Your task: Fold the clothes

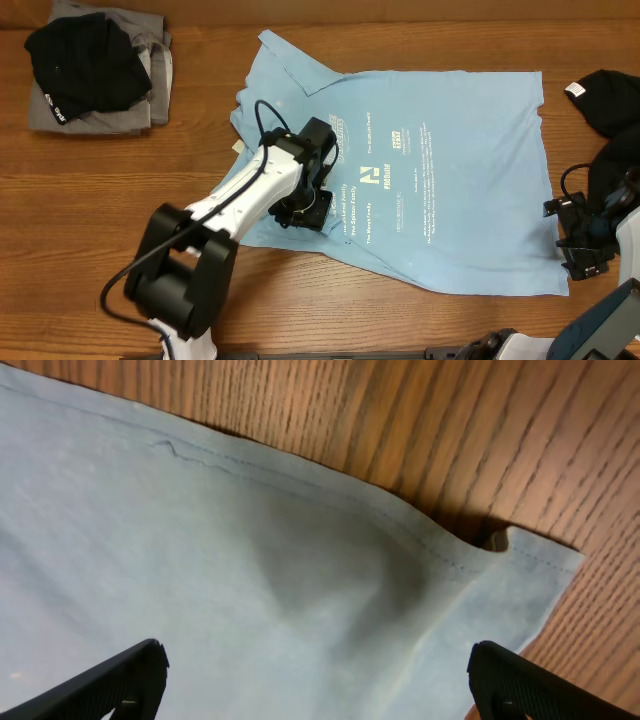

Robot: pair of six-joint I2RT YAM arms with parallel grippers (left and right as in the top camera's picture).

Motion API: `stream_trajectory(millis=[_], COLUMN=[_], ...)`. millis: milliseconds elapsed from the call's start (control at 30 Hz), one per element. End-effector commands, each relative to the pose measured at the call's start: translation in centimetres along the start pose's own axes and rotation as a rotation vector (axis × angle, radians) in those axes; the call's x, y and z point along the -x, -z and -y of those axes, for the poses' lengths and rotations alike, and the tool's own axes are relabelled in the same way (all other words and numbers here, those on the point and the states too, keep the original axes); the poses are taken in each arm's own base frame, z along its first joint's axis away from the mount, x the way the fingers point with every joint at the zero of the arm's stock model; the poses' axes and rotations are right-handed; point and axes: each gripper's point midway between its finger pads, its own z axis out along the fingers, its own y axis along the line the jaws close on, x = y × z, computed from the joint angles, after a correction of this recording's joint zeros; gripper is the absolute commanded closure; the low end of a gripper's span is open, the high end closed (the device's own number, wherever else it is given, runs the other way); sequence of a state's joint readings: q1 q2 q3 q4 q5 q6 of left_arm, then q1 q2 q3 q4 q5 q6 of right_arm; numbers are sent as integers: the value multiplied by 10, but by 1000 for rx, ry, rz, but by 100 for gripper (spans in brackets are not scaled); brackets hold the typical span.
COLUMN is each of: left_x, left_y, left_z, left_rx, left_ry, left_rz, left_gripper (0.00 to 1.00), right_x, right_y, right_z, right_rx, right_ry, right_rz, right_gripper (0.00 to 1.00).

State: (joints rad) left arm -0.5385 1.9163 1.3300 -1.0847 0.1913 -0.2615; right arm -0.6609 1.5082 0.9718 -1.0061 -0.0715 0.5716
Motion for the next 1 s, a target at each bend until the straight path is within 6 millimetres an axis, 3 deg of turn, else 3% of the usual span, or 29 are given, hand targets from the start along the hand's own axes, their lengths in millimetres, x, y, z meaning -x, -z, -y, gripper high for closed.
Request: stream_trajectory(millis=[0,67,533,667,967], left_x=[-9,-9,22,31,73], left_y=[-22,-25,-28,-34,-32], left_z=[-1,-1,-11,-14,-25], left_rx=[-4,-1,67,82,151], left_ry=[3,4,-18,-21,-23], left_rz=[-90,-98,32,53,223], left_gripper=[67,69,55,55,51], right_x=[0,0,0,0,-1], right_y=[5,5,5,5,5], right_z=[-1,-1,-1,-1,0], right_rx=[14,14,13,14,11], right_ry=[5,5,5,5,4], right_rz=[16,16,16,16,12], right_gripper=[0,0,0,0,0])
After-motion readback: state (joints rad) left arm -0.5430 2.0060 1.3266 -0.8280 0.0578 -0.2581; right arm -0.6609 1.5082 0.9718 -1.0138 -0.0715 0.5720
